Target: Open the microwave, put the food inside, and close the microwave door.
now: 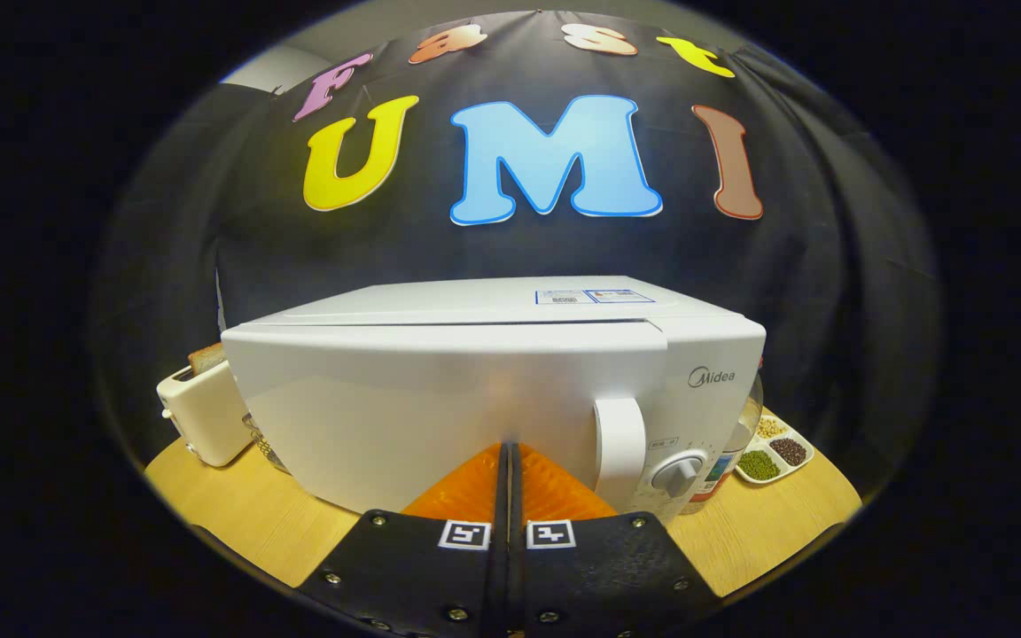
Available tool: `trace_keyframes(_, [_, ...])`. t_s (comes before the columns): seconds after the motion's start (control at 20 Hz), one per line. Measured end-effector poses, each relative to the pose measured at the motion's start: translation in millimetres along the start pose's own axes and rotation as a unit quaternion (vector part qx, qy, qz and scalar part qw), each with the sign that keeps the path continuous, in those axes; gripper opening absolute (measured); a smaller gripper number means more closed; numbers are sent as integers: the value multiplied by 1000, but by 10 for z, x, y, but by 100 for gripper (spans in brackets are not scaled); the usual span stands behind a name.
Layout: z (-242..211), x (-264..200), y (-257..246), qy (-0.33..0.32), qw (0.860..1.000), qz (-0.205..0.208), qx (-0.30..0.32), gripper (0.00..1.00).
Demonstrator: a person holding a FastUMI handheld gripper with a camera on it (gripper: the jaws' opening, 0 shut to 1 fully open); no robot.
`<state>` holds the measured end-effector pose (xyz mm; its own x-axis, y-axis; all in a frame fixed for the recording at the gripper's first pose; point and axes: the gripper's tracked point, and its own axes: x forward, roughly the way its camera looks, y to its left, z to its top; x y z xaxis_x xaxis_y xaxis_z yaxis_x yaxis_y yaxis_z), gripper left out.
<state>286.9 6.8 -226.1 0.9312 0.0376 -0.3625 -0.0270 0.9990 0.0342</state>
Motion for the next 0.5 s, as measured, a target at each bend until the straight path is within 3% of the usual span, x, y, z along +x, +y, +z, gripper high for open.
trace_keyframes(0.2, [-7,-105,53,7,1000,1,-4,3])
trace_keyframes(0.5, [308,-687,104,-31,999,-9,1,3])
